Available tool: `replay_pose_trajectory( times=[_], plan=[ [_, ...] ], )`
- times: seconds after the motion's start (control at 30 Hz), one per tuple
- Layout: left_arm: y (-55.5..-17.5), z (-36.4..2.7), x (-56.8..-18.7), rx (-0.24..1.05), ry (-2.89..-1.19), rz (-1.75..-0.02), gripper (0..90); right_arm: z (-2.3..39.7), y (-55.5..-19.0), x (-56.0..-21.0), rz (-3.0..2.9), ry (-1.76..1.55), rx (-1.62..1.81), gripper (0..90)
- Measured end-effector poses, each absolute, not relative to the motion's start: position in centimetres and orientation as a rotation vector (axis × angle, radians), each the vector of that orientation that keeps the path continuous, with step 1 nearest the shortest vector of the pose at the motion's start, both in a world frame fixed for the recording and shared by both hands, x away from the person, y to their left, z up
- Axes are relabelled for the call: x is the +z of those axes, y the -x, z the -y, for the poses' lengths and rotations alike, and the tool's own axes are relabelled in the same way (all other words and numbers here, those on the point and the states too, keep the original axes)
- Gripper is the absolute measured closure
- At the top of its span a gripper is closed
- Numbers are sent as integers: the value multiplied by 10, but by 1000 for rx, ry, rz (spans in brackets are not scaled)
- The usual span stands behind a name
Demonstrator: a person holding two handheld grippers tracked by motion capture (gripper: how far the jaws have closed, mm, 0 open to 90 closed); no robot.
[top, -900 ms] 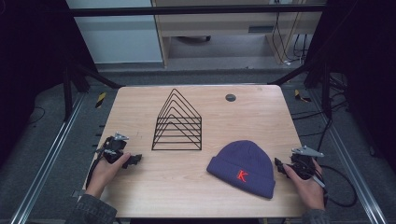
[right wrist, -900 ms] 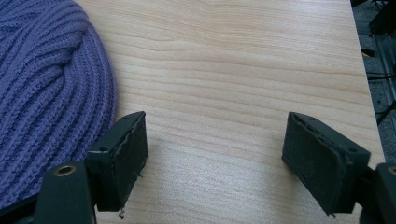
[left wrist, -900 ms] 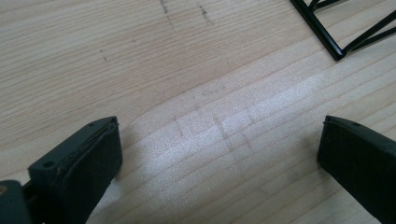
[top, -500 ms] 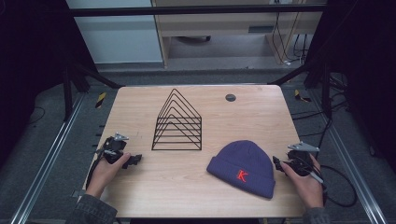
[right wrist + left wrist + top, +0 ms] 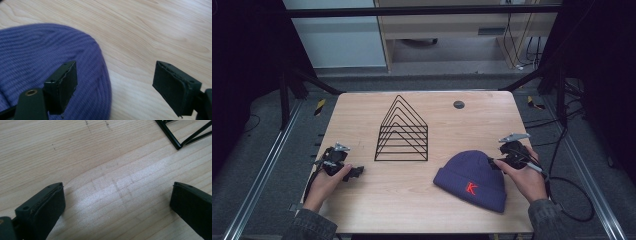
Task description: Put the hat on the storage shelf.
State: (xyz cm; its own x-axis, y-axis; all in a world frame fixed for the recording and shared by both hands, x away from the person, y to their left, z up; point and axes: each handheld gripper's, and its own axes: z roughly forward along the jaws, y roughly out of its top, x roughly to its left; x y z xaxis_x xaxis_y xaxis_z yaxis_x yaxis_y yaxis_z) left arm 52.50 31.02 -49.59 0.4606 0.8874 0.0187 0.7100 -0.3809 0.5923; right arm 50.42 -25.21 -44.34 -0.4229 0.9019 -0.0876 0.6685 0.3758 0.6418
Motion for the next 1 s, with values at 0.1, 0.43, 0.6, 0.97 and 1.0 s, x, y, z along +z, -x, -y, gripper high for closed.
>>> replay_pose_trajectory(
  times=[0.1, 0.43, 0.6, 0.97, 1.0],
  plan=[
    [-525, -310, -496, 457, -2205, -1326, 0, 246, -513, -444, -2249, -1355, 748, 203],
    [-525, -310, -496, 449, -2207, -1333, 0, 230, -536, -456, -2349, -1377, 784, 385],
    [-525, -310, -496, 449, -2207, -1332, 0, 223, -543, -464, -2355, -1393, 770, 380],
    [-525, -309, -496, 452, -2205, -1328, 0, 219, -547, -474, -2361, -1460, 774, 353],
    [-525, -309, -496, 452, -2205, -1328, 0, 219, -546, -474, -2356, -1477, 781, 355]
  ],
)
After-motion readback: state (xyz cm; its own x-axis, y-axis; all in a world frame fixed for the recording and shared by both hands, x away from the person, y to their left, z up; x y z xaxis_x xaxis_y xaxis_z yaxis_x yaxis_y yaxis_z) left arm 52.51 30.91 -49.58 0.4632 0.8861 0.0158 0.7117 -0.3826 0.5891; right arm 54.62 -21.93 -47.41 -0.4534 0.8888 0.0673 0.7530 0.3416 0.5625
